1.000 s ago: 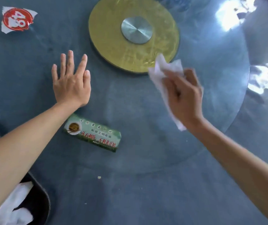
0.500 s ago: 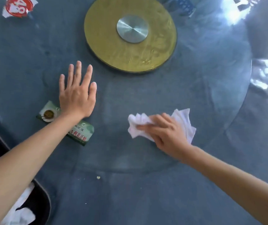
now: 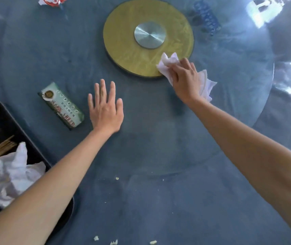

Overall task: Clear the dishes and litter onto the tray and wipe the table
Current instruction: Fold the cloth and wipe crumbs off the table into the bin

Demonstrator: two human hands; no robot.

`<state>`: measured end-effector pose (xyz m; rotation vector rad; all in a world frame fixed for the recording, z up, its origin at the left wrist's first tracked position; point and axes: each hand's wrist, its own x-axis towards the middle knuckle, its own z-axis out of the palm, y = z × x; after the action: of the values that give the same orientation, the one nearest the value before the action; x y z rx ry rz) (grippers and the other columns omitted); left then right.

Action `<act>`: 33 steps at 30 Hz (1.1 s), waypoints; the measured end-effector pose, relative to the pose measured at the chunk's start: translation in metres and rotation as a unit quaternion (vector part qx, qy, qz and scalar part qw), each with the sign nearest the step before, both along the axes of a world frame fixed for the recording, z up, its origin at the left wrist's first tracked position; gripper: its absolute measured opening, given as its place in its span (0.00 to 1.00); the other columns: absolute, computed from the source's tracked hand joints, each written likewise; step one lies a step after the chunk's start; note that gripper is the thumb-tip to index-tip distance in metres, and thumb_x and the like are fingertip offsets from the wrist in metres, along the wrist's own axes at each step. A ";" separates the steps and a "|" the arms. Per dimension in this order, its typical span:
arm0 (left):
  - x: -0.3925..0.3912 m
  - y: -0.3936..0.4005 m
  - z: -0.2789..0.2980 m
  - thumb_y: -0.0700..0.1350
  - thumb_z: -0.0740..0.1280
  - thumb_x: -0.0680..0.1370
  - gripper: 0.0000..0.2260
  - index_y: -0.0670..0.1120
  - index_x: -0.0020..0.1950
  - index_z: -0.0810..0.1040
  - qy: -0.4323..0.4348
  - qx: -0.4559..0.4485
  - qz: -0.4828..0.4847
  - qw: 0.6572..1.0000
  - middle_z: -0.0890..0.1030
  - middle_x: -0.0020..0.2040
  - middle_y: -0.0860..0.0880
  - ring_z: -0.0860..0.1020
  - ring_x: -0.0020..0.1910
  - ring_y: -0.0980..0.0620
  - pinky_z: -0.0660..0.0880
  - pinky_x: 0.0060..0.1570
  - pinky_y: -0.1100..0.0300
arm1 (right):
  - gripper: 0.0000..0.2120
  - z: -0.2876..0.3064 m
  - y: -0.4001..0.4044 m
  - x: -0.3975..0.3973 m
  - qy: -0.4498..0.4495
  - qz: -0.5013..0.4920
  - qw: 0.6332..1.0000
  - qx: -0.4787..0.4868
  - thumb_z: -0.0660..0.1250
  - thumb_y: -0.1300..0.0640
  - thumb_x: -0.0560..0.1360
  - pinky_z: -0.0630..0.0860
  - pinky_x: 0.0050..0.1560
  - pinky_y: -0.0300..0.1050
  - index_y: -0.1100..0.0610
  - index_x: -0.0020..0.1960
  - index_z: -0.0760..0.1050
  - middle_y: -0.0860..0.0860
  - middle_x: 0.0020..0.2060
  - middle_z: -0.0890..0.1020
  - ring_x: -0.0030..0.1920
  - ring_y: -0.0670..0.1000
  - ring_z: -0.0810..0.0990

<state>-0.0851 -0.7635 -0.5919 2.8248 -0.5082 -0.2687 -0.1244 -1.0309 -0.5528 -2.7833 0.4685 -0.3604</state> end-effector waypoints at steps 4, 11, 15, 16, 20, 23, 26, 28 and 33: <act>0.021 0.018 -0.013 0.52 0.48 0.85 0.25 0.52 0.83 0.52 -0.043 0.004 -0.030 0.999 0.51 0.84 0.48 0.48 0.83 0.47 0.46 0.79 0.43 | 0.18 -0.020 0.088 -0.072 0.008 0.124 0.992 0.014 0.68 0.61 0.74 0.71 0.38 0.53 0.50 0.61 0.84 0.56 0.46 0.79 0.42 0.60 0.76; 0.064 0.047 -0.010 0.53 0.48 0.85 0.25 0.54 0.83 0.53 -0.038 0.001 -0.098 0.994 0.52 0.84 0.50 0.48 0.83 0.50 0.45 0.79 0.44 | 0.22 -0.014 0.120 -0.173 0.052 0.392 0.914 0.093 0.66 0.62 0.74 0.71 0.34 0.50 0.44 0.64 0.81 0.48 0.47 0.79 0.39 0.53 0.72; 0.079 0.048 0.003 0.51 0.48 0.86 0.25 0.50 0.83 0.52 -0.028 0.033 -0.073 0.996 0.50 0.84 0.48 0.46 0.83 0.47 0.47 0.79 0.42 | 0.16 0.008 0.021 -0.065 -0.033 0.056 0.997 0.038 0.62 0.50 0.82 0.76 0.41 0.54 0.40 0.66 0.80 0.49 0.48 0.78 0.49 0.56 0.79; 0.073 0.041 0.007 0.51 0.49 0.86 0.25 0.47 0.83 0.53 -0.019 0.032 -0.050 0.998 0.49 0.84 0.47 0.46 0.83 0.47 0.47 0.79 0.42 | 0.16 0.011 -0.005 -0.039 -0.044 0.002 0.998 0.042 0.61 0.51 0.83 0.75 0.46 0.54 0.41 0.67 0.80 0.52 0.50 0.79 0.52 0.58 0.78; 0.010 0.008 0.011 0.53 0.49 0.85 0.27 0.50 0.84 0.49 0.067 -0.039 0.012 0.997 0.46 0.84 0.49 0.42 0.82 0.49 0.41 0.79 0.45 | 0.17 0.002 -0.044 0.025 -0.014 -0.122 0.992 0.036 0.56 0.49 0.85 0.72 0.55 0.53 0.43 0.68 0.79 0.56 0.59 0.78 0.59 0.62 0.75; -0.008 0.018 -0.004 0.52 0.48 0.86 0.25 0.53 0.83 0.51 -0.014 -0.005 0.000 1.000 0.49 0.84 0.50 0.46 0.83 0.49 0.45 0.79 0.45 | 0.14 -0.012 0.009 0.015 -0.024 -0.084 0.996 -0.012 0.59 0.49 0.83 0.68 0.42 0.51 0.45 0.65 0.80 0.54 0.55 0.80 0.52 0.62 0.77; 0.016 0.034 -0.012 0.52 0.46 0.85 0.25 0.53 0.83 0.53 -0.033 -0.003 -0.033 0.999 0.52 0.84 0.51 0.48 0.83 0.49 0.47 0.79 0.44 | 0.09 -0.021 0.090 -0.058 -0.032 0.101 0.994 0.019 0.67 0.54 0.80 0.66 0.37 0.49 0.47 0.57 0.84 0.51 0.49 0.81 0.44 0.57 0.75; 0.028 0.042 -0.013 0.52 0.47 0.84 0.25 0.53 0.83 0.54 -0.039 -0.009 -0.057 0.998 0.53 0.83 0.51 0.49 0.83 0.49 0.47 0.79 0.44 | 0.13 -0.020 0.137 -0.117 0.008 0.234 0.968 0.090 0.68 0.57 0.76 0.66 0.36 0.49 0.44 0.57 0.82 0.49 0.48 0.82 0.41 0.55 0.71; 0.063 0.065 -0.011 0.53 0.48 0.84 0.25 0.54 0.82 0.56 -0.040 -0.007 -0.100 0.994 0.54 0.83 0.51 0.50 0.82 0.49 0.46 0.79 0.46 | 0.17 -0.004 0.135 -0.153 0.062 0.450 0.885 0.103 0.68 0.60 0.73 0.66 0.37 0.46 0.50 0.60 0.84 0.52 0.47 0.80 0.41 0.56 0.75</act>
<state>-0.0221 -0.6988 -0.6031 2.7822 -0.8090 -0.1888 -0.2773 -0.8960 -0.5568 -2.4773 -0.7231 0.0867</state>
